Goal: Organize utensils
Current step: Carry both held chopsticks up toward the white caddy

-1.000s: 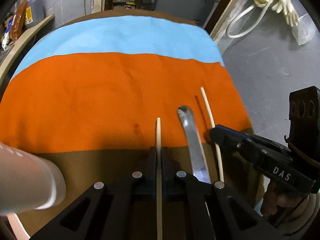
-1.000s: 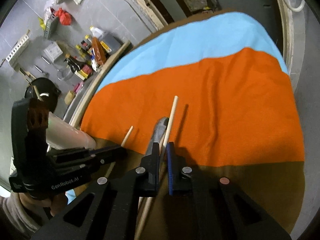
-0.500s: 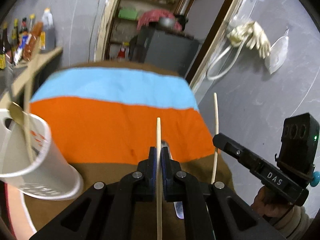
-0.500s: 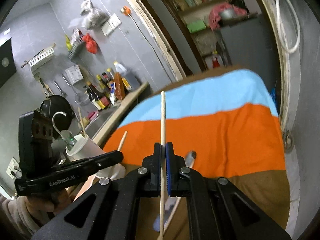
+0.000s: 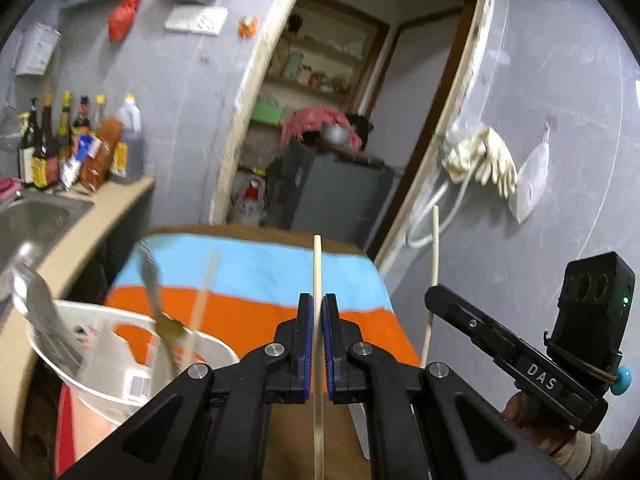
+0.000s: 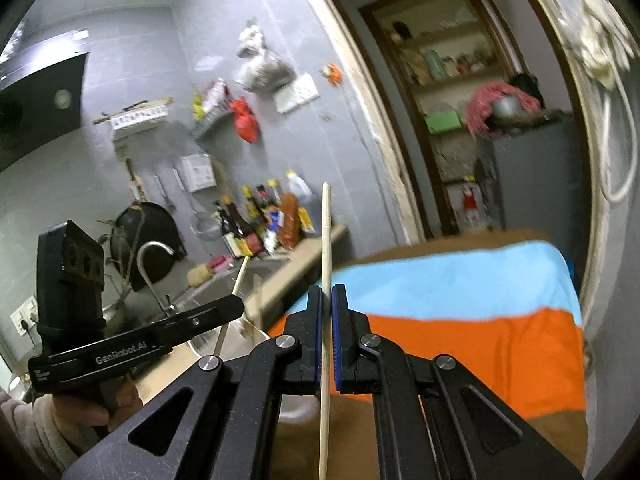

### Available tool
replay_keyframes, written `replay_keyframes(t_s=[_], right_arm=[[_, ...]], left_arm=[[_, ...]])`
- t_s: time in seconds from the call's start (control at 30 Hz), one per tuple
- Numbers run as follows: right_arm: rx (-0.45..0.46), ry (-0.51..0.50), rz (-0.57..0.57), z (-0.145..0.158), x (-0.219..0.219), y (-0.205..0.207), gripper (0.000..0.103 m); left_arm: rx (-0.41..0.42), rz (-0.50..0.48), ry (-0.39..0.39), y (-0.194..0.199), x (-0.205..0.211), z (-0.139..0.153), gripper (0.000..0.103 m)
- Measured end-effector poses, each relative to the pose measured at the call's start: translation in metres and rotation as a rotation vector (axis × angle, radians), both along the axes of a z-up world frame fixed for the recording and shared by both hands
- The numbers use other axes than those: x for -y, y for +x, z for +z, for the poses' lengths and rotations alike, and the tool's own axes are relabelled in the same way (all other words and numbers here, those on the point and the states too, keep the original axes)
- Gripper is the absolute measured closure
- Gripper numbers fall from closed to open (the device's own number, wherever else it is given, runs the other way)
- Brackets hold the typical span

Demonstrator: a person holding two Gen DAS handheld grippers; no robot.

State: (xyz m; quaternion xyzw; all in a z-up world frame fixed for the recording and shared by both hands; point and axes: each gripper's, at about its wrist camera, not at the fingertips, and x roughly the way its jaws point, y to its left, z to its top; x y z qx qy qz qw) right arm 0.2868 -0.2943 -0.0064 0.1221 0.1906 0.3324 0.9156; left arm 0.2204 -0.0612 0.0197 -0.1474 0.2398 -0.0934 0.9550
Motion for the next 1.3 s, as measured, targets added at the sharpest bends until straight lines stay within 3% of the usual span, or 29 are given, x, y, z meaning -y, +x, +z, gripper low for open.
replay_keyframes(t_s=[0.4,0.63,1.0,1.3], right_arm=[[0.124,0.069,0.043,0.049,-0.060,-0.018,0.099],[0.162,0.072,0.036,0.060,-0.086,-0.020,0.099],[0.162,0.072,0.013,0.059,-0.110,-0.017,0.099],[0.186,0.033,-0.027,0.044,-0.125,-0.010,0.099]], left_arm=[[0.163,0.199,-0.054,-0.023,-0.100,0.041,0.098],[0.239,0.297,-0.121,-0.019,-0.152,0.043,0.098],[0.260,0.335,-0.112,0.003,-0.172,0.034,0.098],[0.213,0.317,-0.084,0.025,-0.177,0.015,0.098]])
